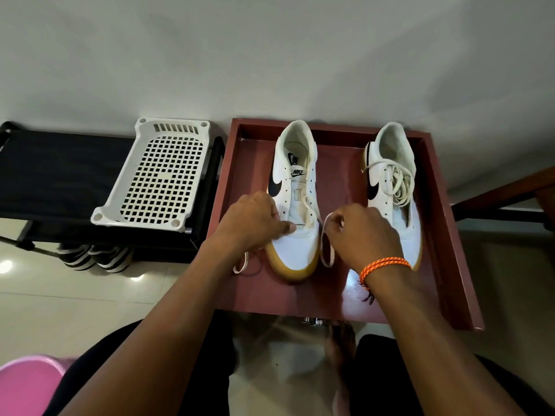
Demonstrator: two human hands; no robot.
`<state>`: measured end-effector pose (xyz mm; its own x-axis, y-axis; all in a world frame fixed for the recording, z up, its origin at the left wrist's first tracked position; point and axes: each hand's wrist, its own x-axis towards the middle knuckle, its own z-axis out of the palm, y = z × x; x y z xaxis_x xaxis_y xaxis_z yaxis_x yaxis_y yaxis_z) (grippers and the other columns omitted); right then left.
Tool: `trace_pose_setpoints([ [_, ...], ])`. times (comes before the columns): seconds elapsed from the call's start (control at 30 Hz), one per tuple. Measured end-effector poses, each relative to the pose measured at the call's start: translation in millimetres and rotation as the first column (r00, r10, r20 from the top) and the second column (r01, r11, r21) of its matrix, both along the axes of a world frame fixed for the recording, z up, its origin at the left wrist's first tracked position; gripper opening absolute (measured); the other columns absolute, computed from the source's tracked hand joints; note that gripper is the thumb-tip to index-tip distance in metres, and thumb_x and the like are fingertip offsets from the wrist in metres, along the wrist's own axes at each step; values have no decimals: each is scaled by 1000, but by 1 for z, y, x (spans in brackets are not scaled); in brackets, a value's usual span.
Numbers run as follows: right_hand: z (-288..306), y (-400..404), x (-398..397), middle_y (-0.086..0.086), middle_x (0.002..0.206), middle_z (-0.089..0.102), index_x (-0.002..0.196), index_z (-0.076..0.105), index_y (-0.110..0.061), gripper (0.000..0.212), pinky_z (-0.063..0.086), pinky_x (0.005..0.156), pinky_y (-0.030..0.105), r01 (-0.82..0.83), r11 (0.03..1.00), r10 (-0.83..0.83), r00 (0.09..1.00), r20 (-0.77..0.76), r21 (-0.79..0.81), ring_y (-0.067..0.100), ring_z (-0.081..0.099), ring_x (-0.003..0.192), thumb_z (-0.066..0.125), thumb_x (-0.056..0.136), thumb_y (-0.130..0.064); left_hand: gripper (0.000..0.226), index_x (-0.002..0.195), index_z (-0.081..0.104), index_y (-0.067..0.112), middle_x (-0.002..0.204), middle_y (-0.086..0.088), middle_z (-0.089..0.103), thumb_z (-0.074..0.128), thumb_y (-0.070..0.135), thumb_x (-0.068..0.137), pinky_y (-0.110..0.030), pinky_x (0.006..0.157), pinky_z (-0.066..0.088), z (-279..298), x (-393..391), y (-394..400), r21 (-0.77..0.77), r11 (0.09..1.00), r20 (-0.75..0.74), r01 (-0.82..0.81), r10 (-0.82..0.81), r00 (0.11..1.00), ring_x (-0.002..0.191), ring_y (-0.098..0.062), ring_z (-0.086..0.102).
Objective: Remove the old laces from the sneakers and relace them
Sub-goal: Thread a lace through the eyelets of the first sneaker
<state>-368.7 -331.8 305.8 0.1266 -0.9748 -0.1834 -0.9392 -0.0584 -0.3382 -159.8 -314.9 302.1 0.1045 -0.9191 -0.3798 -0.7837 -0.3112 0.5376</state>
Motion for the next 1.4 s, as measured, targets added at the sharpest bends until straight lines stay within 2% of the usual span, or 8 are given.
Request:
trace_pose_setpoints([
  [0.13, 12, 1, 8, 3, 78, 49, 62, 49, -18, 42, 38, 63, 34, 63, 947, -6, 984, 180, -315, 28, 52, 76, 61, 98, -36, 48, 73, 68, 5, 62, -1, 60, 69, 45, 100, -29, 57, 37, 3, 5, 0, 25, 999, -42, -29, 30, 999, 59, -18, 56],
  [0.23, 1, -3, 10, -2, 105, 55, 93, 64, -25, 20, 47, 79, 35, -71, 985, 125, 920, 372, -157, 19, 55, 96, 65, 98, -44, 48, 77, 66, -2, 61, -7, 55, 64, 37, 104, -31, 63, 40, 4, 9, -2, 60, 997, -148, -39, 48, 988, 56, -19, 50],
  [0.33, -15, -1, 11, -3, 115, 52, 92, 56, -23, 22, 48, 90, 43, -205, 974, 221, 954, 200, -100, 23, 46, 105, 67, 97, -42, 48, 76, 65, -4, 69, -18, 58, 63, 32, 107, -33, 67, 45, 13, 10, -2, 78, 997, -381, 6, 25, 924, 63, -18, 53],
  [0.73, 7, -4, -5, 4, 66, 71, 86, 69, -22, 15, 64, 68, 50, -117, 986, 44, 867, 495, 116, 20, 69, 59, 66, 100, -19, 40, 79, 64, 6, 69, 6, 63, 56, 28, 111, -35, 64, 47, 50, 2, 30, -156, 960, -595, -231, 96, 798, 58, -8, 59],
  [0.93, 12, 14, -17, -6, 61, 70, 65, 73, -33, 31, 62, 68, 37, -175, 977, 109, 899, 424, 120, 16, 71, 65, 78, 95, -24, 43, 75, 67, 13, 66, 4, 64, 58, 38, 109, -34, 60, 42, 64, -14, 58, -131, 951, -558, -281, 163, 814, 61, -23, 57],
  [1.13, 29, 35, -13, -2, 117, 55, 73, 72, -25, 30, 40, 95, 41, -110, 981, 81, 981, 179, 160, 24, 48, 116, 56, 98, -28, 41, 76, 64, 5, 64, -1, 63, 59, 27, 109, -28, 64, 43, 91, -11, 89, -115, 945, -549, -306, 197, 812, 56, -16, 57],
  [1.27, 73, 35, -11, -6, 61, 66, 49, 67, -24, 43, 39, 77, 34, -50, 979, -28, 929, 369, 200, 21, 62, 83, 56, 90, -14, 38, 81, 68, 2, 66, 1, 64, 59, 25, 109, -27, 59, 47, 129, -5, 100, -159, 929, -553, -333, 195, 810, 57, -11, 56],
  [1.4, 141, 43, -11, 12, 62, 66, 64, 72, -14, 37, 42, 58, 29, -98, 974, -16, 871, 491, 205, 21, 55, 56, 58, 98, -13, 33, 86, 70, -5, 72, -10, 66, 57, 15, 109, -23, 61, 50, 175, -9, 105, -266, 879, -604, -395, 167, 779, 64, -18, 59],
])
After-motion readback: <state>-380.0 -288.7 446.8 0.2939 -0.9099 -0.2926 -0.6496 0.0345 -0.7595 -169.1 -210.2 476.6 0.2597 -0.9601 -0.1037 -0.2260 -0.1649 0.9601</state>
